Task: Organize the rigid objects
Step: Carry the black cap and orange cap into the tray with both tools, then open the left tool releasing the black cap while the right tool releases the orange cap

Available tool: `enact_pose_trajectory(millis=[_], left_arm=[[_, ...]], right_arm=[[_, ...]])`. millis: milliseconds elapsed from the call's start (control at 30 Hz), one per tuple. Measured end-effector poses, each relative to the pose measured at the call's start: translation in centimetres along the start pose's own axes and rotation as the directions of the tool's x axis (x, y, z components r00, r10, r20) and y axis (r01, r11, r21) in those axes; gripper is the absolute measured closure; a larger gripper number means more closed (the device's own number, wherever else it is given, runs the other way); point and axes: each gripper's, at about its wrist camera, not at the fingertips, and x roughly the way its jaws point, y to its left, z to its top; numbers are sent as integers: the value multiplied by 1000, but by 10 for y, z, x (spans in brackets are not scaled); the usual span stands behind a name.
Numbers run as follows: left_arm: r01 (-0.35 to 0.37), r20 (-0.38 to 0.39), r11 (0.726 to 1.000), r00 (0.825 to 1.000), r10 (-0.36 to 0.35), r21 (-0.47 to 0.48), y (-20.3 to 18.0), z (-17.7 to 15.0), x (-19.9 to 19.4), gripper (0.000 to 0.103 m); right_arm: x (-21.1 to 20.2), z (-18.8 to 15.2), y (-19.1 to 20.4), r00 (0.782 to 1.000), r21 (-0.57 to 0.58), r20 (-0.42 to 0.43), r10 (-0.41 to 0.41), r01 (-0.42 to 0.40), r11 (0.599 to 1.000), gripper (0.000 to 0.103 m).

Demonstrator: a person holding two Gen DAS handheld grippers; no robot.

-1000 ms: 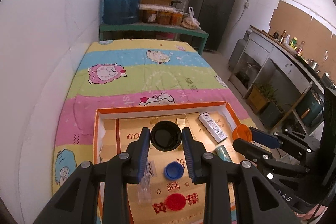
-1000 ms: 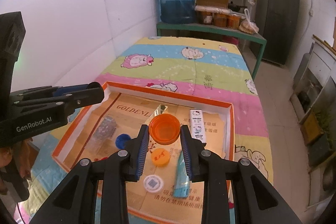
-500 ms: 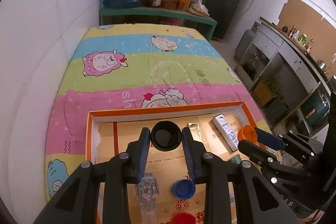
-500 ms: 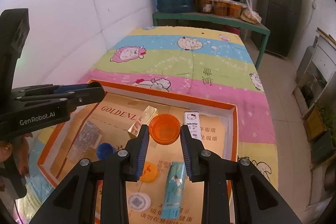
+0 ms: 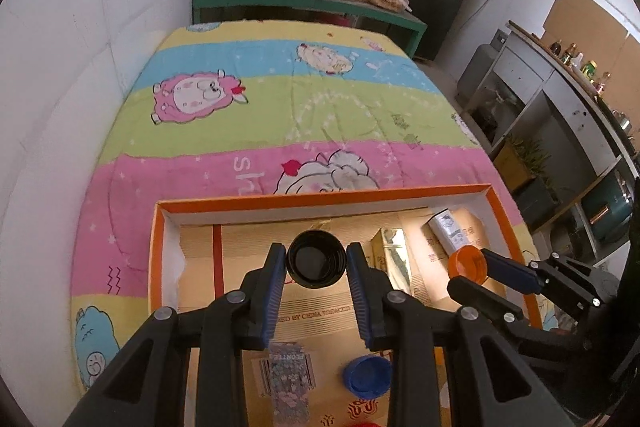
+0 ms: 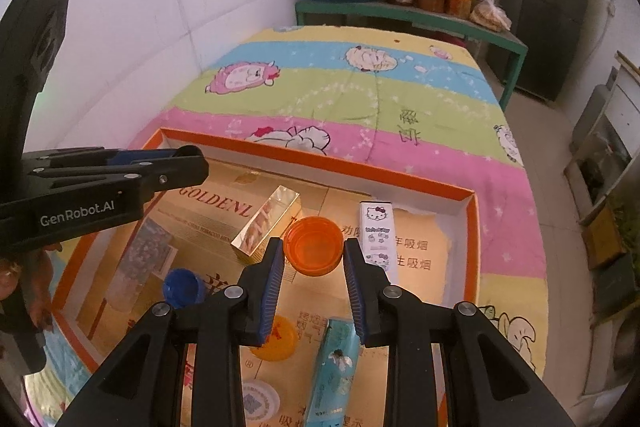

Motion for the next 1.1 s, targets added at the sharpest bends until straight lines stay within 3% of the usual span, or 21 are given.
enact_pose_trajectory(millis=[533,1100], left_arm=[[-23,-78,1000,997,24,13,2,-7,26,71],[-21,-60,1000,998,21,0,7,-8,29,71]], right_arm=[[20,1,5,998,-36,-63,17,-19,999,72],[30,-2,3,996,-24,-90,19,-21,999,72]])
